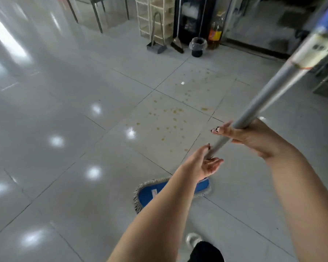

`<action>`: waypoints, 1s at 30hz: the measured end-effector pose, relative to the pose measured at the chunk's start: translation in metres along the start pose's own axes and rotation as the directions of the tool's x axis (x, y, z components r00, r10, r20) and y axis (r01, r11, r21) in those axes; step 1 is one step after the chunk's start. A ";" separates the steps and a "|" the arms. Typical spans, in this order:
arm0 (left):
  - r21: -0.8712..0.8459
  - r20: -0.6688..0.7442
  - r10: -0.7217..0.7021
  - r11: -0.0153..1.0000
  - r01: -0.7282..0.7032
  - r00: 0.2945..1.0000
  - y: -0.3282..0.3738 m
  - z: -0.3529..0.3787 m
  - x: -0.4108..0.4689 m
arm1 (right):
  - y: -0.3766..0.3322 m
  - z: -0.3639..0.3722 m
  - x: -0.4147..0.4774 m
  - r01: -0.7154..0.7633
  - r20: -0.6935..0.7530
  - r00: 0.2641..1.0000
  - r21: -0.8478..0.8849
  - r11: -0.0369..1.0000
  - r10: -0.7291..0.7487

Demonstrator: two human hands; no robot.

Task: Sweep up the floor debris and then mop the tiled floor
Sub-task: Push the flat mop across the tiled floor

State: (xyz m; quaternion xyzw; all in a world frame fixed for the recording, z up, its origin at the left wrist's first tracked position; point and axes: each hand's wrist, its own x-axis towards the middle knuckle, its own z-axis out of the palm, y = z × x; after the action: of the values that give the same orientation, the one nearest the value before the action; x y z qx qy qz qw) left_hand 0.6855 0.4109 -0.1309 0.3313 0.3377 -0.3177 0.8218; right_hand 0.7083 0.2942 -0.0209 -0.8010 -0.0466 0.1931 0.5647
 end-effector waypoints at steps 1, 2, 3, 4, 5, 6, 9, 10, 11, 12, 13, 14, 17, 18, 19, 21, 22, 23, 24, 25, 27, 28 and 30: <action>0.027 0.012 -0.030 0.999 0.030 0.999 -0.010 -0.005 -0.006 | 0.003 0.006 -0.022 -0.004 -0.016 1.000 0.028 1.000 0.005; 0.048 0.021 -0.049 0.998 0.048 0.999 -0.019 -0.009 -0.010 | 0.006 0.011 -0.040 -0.005 -0.021 1.000 0.049 0.999 0.006; 0.068 0.018 -0.064 0.996 0.062 0.998 -0.029 -0.015 -0.012 | 0.010 0.017 -0.057 -0.008 -0.021 1.000 0.062 0.998 0.009; 0.093 0.009 -0.083 0.992 0.082 0.997 -0.041 -0.021 -0.017 | 0.014 0.024 -0.076 -0.015 -0.035 0.999 0.081 0.997 0.018; 0.121 0.001 -0.094 0.988 0.093 0.996 -0.053 -0.026 -0.020 | 0.020 0.030 -0.093 -0.025 -0.053 0.998 0.108 0.994 0.031; 0.139 0.001 -0.101 0.985 0.100 0.995 -0.064 -0.032 -0.023 | 0.026 0.034 -0.107 -0.034 -0.069 0.997 0.134 0.990 0.044; 0.183 -0.002 -0.121 0.976 0.119 0.993 -0.092 -0.043 -0.033 | 0.044 0.045 -0.148 -0.090 -0.070 0.992 0.189 0.978 0.105; 0.187 0.001 -0.126 0.975 0.123 0.992 -0.101 -0.045 -0.038 | 0.051 0.048 -0.162 -0.113 -0.072 0.989 0.187 0.976 0.128; 0.197 0.003 -0.128 0.972 0.125 0.992 -0.108 -0.047 -0.042 | 0.056 0.050 -0.172 -0.137 -0.068 0.986 0.187 0.973 0.152; 0.204 0.005 -0.133 0.970 0.129 0.991 -0.118 -0.048 -0.048 | 0.063 0.052 -0.185 -0.155 -0.074 0.982 0.188 0.970 0.171; 0.209 0.003 -0.132 0.970 0.128 0.991 -0.125 -0.049 -0.052 | 0.068 0.053 -0.195 -0.175 -0.087 0.977 0.186 0.967 0.193; 0.202 -0.002 -0.132 0.971 0.129 0.991 -0.135 -0.049 -0.057 | 0.075 0.054 -0.206 -0.192 -0.107 0.971 0.177 0.965 0.213; 0.214 -0.034 -0.113 0.970 0.118 0.993 -0.162 -0.051 -0.064 | 0.091 0.058 -0.237 -0.245 -0.167 0.948 0.154 0.957 0.269; 0.219 -0.044 -0.108 0.969 0.115 0.993 -0.172 -0.050 -0.065 | 0.098 0.057 -0.249 -0.254 -0.178 0.943 0.157 0.955 0.280; 0.236 -0.055 -0.099 0.965 0.110 0.994 -0.183 -0.049 -0.067 | 0.103 0.057 -0.262 -0.262 -0.184 0.939 0.162 0.951 0.290; 0.256 -0.059 -0.095 0.961 0.107 0.994 -0.206 -0.047 -0.072 | 0.115 0.054 -0.288 -0.274 -0.186 0.936 0.149 0.950 0.299; 0.263 -0.063 -0.100 0.958 0.114 0.993 -0.219 -0.045 -0.076 | 0.122 0.051 -0.302 -0.275 -0.182 0.937 0.135 0.952 0.297; 0.273 -0.080 -0.101 0.954 0.119 0.992 -0.231 -0.045 -0.078 | 0.127 0.049 -0.316 -0.277 -0.166 0.941 0.116 0.954 0.294; 0.266 -0.095 -0.102 0.956 0.124 0.990 -0.243 -0.046 -0.081 | 0.132 0.046 -0.330 -0.280 -0.149 0.944 0.105 0.954 0.293; 0.261 -0.108 -0.094 0.958 0.119 0.990 -0.251 -0.048 -0.082 | 0.136 0.042 -0.338 -0.286 -0.145 0.941 0.137 0.948 0.305; 0.222 -0.135 -0.085 0.968 0.114 0.987 -0.274 -0.050 -0.087 | 0.143 0.032 -0.357 -0.360 -0.139 0.889 0.375 0.855 0.435; 0.201 -0.145 -0.083 0.973 0.112 0.986 -0.284 -0.052 -0.089 | 0.146 0.028 -0.363 -0.421 -0.093 0.841 0.506 0.753 0.533; 0.196 -0.178 -0.078 0.974 0.113 0.981 -0.303 -0.053 -0.094 | 0.146 0.025 -0.374 -0.550 0.128 0.762 0.645 0.530 0.635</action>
State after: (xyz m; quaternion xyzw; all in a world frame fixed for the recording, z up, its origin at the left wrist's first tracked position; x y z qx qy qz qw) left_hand 0.3877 0.3042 -0.1879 0.4233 0.3871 -0.3607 0.7354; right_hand 0.3341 0.1551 -0.0673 -0.5311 0.3327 0.3275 0.7071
